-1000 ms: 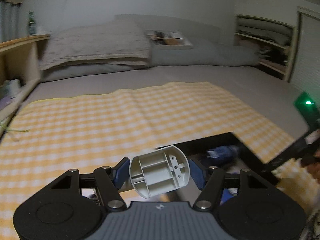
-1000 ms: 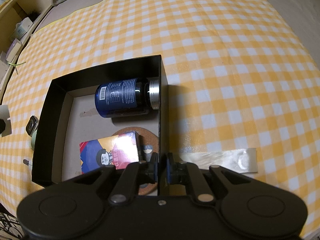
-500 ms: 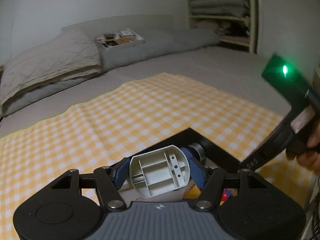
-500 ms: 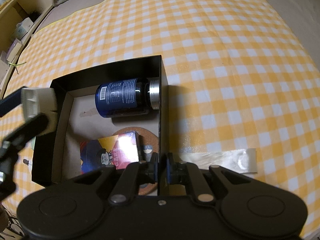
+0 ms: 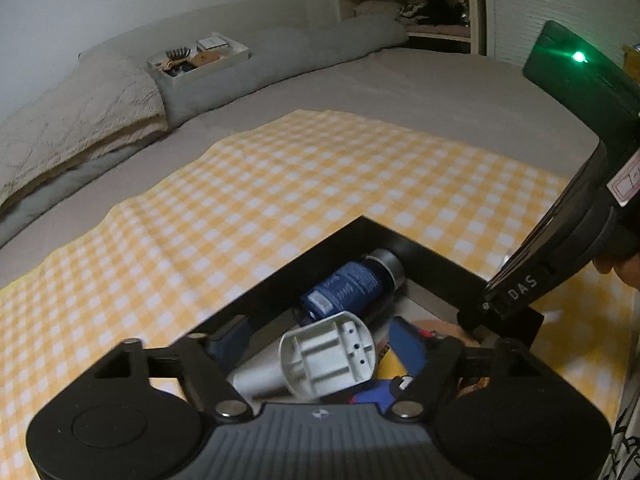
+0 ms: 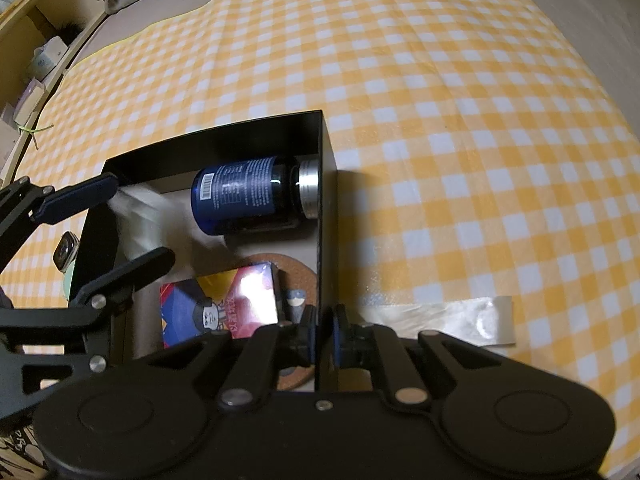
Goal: Organize rigid objects
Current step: 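Lower the white holder into the black box and open the left tool, then raise the left tool and move it toward the red-and-white scissors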
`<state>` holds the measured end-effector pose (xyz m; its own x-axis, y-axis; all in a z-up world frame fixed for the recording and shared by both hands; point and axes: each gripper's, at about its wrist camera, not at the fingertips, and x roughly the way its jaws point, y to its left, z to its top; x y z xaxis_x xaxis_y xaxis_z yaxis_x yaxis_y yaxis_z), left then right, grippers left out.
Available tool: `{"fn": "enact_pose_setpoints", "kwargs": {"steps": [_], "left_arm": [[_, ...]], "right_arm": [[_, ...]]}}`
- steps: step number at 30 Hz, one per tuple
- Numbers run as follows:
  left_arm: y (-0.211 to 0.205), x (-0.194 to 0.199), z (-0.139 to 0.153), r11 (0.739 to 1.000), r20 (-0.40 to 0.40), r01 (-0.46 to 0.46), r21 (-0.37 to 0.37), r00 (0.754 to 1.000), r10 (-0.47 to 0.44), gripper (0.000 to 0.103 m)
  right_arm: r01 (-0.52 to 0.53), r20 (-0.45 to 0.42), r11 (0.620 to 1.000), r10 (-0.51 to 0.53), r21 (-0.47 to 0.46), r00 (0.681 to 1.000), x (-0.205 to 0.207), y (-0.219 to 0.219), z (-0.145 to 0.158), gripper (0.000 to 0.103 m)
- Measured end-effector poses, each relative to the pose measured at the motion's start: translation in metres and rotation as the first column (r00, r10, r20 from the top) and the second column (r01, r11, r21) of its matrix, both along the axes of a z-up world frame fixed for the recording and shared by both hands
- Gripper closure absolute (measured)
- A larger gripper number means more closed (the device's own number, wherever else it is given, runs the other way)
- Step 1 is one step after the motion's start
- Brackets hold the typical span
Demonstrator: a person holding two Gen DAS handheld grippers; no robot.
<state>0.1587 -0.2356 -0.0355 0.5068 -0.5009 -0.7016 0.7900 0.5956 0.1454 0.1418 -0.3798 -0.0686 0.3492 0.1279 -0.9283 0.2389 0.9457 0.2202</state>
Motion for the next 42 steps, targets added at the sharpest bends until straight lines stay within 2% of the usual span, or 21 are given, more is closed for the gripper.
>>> {"fn": "enact_pose_setpoints", "kwargs": {"steps": [5,9,15,21,24,27,29,31,34,39,42], "left_arm": [[0.005,0.002,-0.002,1.0,-0.054,-0.017,-0.007,0.998,0.016,0.024],[0.013,0.0,0.0,0.998,-0.149,-0.043,-0.038,0.988,0.037,0.024],[0.025,-0.008,0.003,0.995,-0.317,-0.053,-0.09,0.948,0.022,0.026],[0.024,-0.013,-0.006,0.989,-0.463,-0.08,-0.121,0.886,0.015,0.026],[0.017,-0.009,-0.015,0.991,-0.483,-0.106,-0.085,0.874,0.052,0.022],[0.013,0.001,-0.021,0.986,-0.52,-0.145,-0.087,0.851,0.079,0.022],[0.008,0.002,-0.023,0.989,-0.508,-0.136,-0.063,0.857,0.086,0.022],[0.004,0.006,-0.027,0.989,-0.525,-0.138,-0.047,0.846,0.093,0.021],[0.002,0.012,-0.03,0.986,-0.535,-0.153,-0.058,0.839,0.098,0.016],[0.0,0.016,-0.03,0.984,-0.534,-0.154,-0.09,0.842,0.083,0.016],[-0.004,0.016,-0.032,0.985,-0.555,-0.138,-0.1,0.83,0.059,0.016]], "right_arm": [[0.0,-0.001,1.0,0.0,0.0,1.0,0.001,0.0,0.0,0.094],[0.0,0.001,1.0,0.0,0.001,1.0,0.0,0.0,0.0,0.094],[0.001,0.0,1.0,-0.001,0.001,1.0,0.0,0.0,0.0,0.094],[0.016,0.018,1.0,-0.016,0.017,1.0,-0.001,-0.003,0.005,0.094],[0.033,0.046,0.999,-0.034,0.038,0.998,-0.003,-0.008,0.012,0.095],[0.04,0.056,0.998,-0.043,0.046,0.998,-0.003,-0.01,0.015,0.097],[0.035,0.061,0.999,-0.037,0.04,0.997,-0.003,-0.009,0.014,0.097],[0.027,0.064,0.999,-0.029,0.029,0.998,-0.003,-0.008,0.016,0.097],[0.022,0.065,0.999,-0.023,0.024,0.998,-0.004,-0.007,0.017,0.097],[0.021,0.066,0.999,-0.022,0.025,0.998,-0.004,-0.008,0.017,0.097],[0.02,0.066,1.0,-0.021,0.024,0.998,-0.004,-0.008,0.017,0.097]]}}
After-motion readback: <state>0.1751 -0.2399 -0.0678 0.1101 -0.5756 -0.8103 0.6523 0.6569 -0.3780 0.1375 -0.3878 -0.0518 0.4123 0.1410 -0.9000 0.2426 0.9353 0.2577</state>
